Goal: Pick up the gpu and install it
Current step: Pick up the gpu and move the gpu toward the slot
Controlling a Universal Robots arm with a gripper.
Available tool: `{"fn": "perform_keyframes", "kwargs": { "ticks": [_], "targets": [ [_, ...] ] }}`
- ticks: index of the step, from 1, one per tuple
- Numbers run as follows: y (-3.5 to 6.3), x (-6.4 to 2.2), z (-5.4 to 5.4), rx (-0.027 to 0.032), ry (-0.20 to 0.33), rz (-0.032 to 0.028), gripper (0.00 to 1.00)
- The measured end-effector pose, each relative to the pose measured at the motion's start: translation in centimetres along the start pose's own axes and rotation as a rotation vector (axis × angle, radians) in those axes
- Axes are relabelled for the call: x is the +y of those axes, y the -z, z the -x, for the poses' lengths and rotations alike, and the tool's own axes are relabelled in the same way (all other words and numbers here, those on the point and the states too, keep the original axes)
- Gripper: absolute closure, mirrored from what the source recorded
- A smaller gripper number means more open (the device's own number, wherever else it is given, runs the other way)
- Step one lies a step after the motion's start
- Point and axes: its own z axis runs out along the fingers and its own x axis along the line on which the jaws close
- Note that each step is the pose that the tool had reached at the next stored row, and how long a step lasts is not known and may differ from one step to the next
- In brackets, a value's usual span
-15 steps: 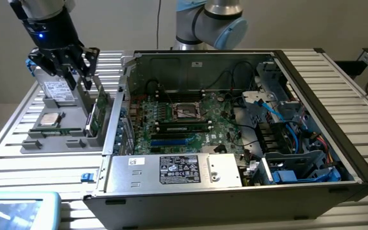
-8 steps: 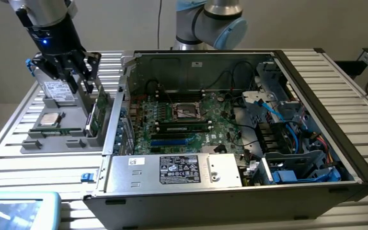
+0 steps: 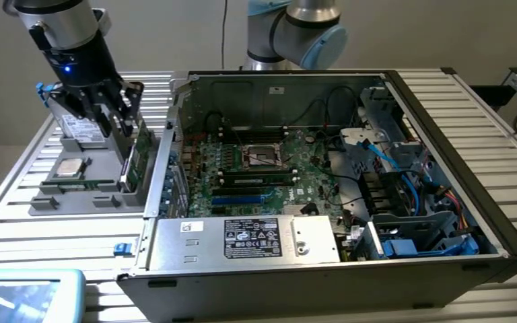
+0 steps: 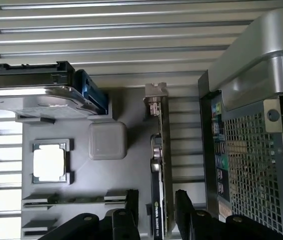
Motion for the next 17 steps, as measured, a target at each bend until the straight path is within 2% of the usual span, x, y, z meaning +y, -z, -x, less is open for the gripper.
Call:
{"fn": "perform_keyframes", "kwargs": {
  "ticks": [4,7,11,17],
  "targets": [
    [-0.73,-0.15,0.0,0.0,0.0,0.0,0.56],
    [-1.2,-0.37,0.0,0.0007,0.005,0.0028,0.56],
    [-1.87,-0.63,0.0,0.0029,0.027,0.0053,0.56],
    [-2.87,-0.81,0.0,0.0048,0.058,0.0059,0.56]
  ]
}}
